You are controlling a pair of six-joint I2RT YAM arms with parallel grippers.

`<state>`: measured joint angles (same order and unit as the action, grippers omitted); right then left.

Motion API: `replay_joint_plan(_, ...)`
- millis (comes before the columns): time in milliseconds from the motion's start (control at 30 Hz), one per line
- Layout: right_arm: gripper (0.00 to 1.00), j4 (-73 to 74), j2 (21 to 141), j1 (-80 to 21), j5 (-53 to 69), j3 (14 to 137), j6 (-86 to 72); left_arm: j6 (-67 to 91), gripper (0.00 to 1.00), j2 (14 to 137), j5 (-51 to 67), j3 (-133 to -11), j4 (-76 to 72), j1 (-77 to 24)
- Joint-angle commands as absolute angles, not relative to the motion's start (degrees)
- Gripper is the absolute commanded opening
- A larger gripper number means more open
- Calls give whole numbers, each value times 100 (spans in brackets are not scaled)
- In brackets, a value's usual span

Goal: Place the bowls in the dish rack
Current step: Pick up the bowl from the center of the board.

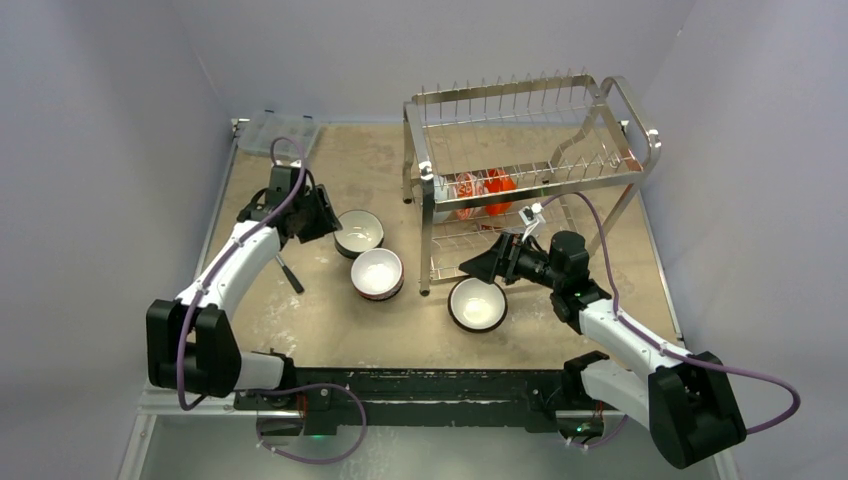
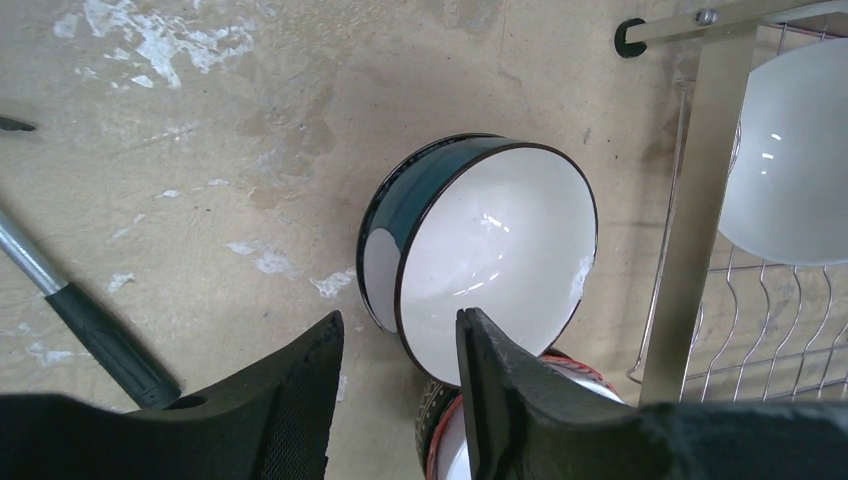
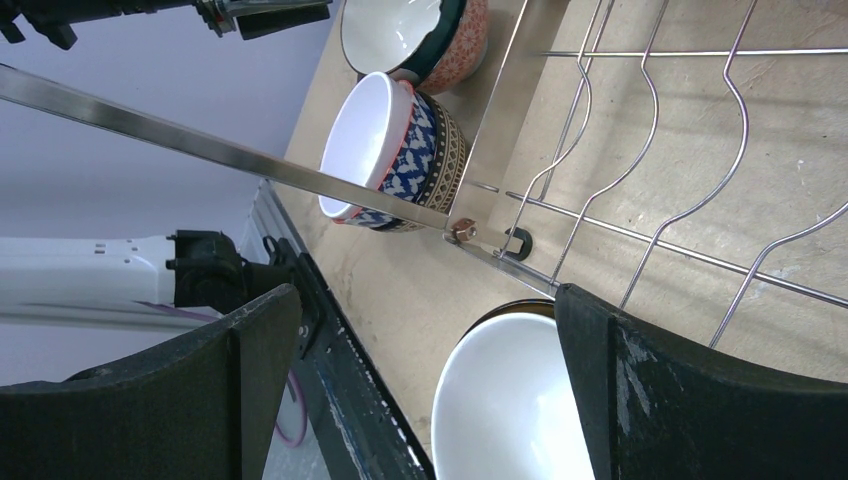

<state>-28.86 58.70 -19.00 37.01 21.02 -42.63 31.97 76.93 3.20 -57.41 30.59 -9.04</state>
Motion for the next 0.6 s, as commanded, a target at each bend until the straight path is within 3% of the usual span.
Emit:
replay_joint_plan(0, 99, -2913, 5717, -1904, 3718, 2294, -4215, 3180, 44, 7910, 610, -5700, 2698, -946)
replay_joint_plan(167, 99, -2868, 5674, -1910, 3700, 2310, -4212, 3164, 38, 8220, 651, -5674, 2584, -1013)
replay_joint_plan(367, 99, -2826, 5631, -1902, 3693, 2346, -4222, 3182, 3, 8107, 636, -5625, 2526, -1013)
replay_joint_plan(567, 99, -2804, 5582, -1906, 3721, 2397, -4248, 3202, 0, 7792, 349, -5689, 2682, -1011)
